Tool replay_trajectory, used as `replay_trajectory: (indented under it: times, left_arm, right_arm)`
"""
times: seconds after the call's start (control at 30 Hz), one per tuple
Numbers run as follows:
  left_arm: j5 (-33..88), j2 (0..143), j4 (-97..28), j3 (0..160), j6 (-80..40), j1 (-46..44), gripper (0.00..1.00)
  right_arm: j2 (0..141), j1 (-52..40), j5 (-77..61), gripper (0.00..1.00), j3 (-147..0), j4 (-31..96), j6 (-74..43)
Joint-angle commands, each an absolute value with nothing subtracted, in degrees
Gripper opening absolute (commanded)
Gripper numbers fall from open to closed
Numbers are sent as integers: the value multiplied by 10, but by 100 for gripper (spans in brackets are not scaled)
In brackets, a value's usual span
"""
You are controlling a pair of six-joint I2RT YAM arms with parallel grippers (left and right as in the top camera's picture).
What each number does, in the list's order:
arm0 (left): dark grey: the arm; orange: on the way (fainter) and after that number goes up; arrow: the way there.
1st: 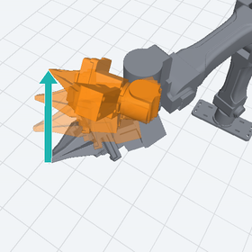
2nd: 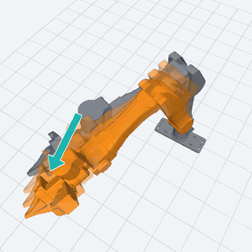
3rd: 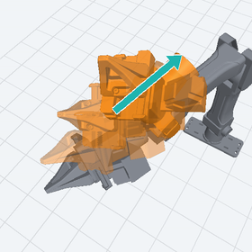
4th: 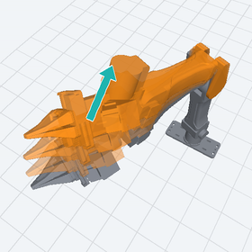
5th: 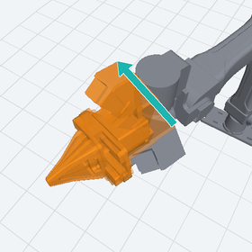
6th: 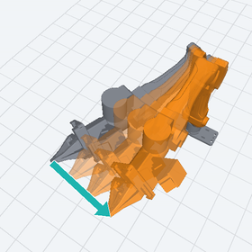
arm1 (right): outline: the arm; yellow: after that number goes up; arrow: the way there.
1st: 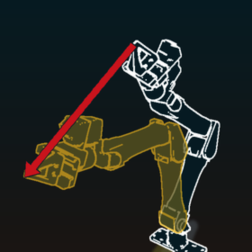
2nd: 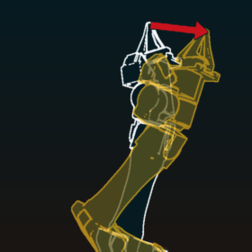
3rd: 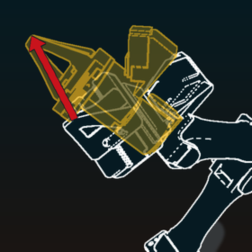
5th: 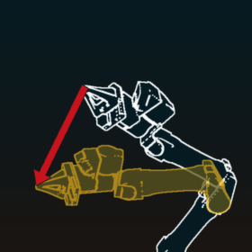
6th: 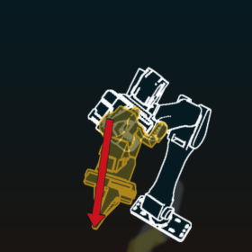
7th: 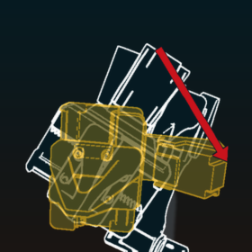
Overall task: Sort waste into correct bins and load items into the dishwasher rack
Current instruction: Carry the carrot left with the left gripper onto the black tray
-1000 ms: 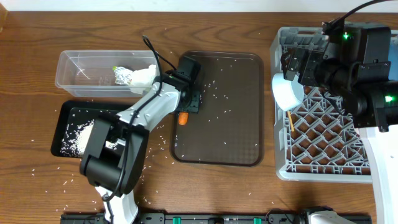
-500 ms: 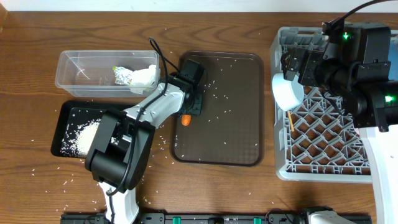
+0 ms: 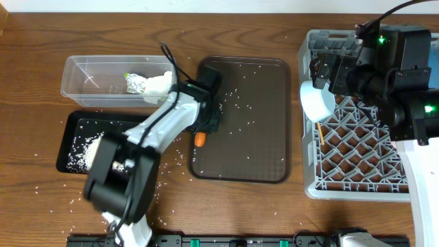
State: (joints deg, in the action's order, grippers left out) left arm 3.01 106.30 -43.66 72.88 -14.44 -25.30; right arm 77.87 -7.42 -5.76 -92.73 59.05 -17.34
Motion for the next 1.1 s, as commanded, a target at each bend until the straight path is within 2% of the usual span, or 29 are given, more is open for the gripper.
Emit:
replay_trajectory:
  times: [0.0,0.2,0.47,0.57,0.7,0.73,0.8,0.93,0.97,1.07]
  left_arm:
    - [30,996,-468,735,-169,-246,20]
    - [29,902,-555,735,-193,-199,20]
    - [-39,849,-646,724,-263,-59,20]
    - [-41,851,-626,696,-307,-3,20]
    - [-55,851,-531,620,-386,65,19]
    - [-51,851,-509,598,-419,82,14]
    - [-48,851,-475,564,-463,105,13]
    - [-39,851,-414,528,-471,131,12]
    - [-39,851,-410,527,-470,133,13]
    - [-36,850,-404,527,-470,133,47]
  right_arm:
    - [779,-70,-58,99,-927,592,-166]
    - [779,-70,-58,99,-927,591,-166]
    - [779,-70,-58,99,-927,591,-167]
    - [779,-70,-58,99,-927,591,-167]
    - [779,-70,-58,99,-927,592,-167]
    - [779,-70,-58,99,-927,592,-166]
    - [779,-70,-58,99,-927,594,-166]
    - [779,-70,-58,99,-927,602,-166]
    - [779,-70,-58,99,-927,602,-166]
    - [779,-70,-58,99,-927,602,-166]
